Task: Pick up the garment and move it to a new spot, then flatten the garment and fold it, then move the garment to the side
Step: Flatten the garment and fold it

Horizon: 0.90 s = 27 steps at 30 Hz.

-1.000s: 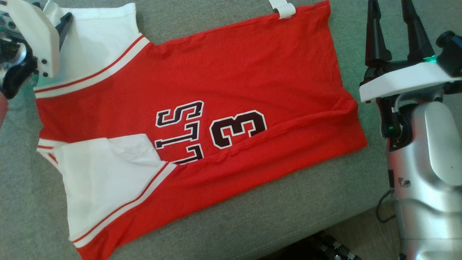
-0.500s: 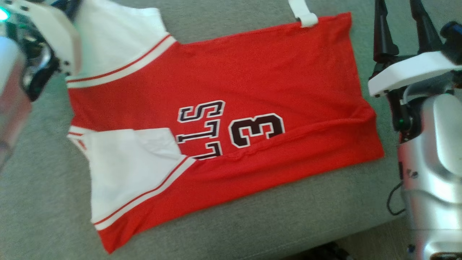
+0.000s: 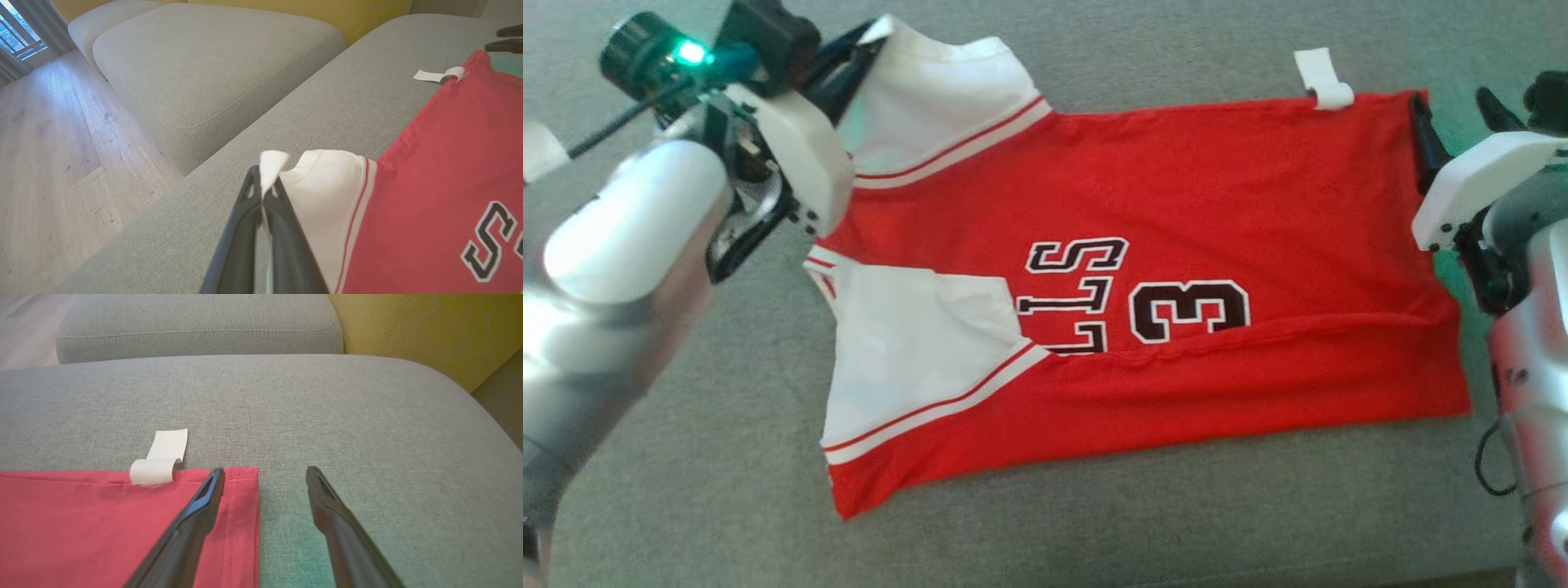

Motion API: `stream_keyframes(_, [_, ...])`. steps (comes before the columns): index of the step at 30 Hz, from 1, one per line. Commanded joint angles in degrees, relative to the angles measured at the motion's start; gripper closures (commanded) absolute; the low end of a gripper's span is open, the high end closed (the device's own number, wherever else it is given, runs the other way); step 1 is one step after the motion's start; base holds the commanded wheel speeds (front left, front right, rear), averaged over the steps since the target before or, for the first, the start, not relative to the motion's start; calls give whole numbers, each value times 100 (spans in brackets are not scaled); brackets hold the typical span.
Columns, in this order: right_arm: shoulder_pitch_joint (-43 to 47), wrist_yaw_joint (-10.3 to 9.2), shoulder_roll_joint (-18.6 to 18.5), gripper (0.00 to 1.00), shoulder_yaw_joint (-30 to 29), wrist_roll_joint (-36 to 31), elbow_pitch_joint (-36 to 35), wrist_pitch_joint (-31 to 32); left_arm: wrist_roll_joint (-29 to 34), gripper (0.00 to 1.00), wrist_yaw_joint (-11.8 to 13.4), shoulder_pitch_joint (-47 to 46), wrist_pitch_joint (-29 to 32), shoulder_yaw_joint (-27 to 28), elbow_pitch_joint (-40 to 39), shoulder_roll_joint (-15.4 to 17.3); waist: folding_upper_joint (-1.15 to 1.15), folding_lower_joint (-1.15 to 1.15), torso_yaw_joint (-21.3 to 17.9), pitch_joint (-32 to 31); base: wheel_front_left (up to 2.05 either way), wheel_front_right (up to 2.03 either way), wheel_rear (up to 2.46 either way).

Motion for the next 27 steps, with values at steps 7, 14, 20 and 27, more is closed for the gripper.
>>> stream_keyframes(7, [-475, 39, -144, 0, 80, 35, 593, 126, 59, 100, 241, -100, 99, 174, -751, 365, 0, 1, 205, 16, 0, 0, 0])
stream_keyframes(14, [-749, 39, -101, 0, 173, 77, 1131, 138, 53, 100, 342, -119, 197, 186, -1070, 493, 0, 1, 247, 183, 0, 0, 0])
stream_keyframes(20, [-916, 39, -49, 71, 293, 292, 1437, 109, 81, 100, 417, -179, 253, 194, -1117, 570, 0, 1, 237, 297, 0, 0, 0])
stream_keyframes(27, [-1012, 39, -127, 100, 388, 663, 1511, -342, 127, 100, 477, -153, 203, 161, -981, 614, 0, 1, 157, 178, 0, 0, 0])
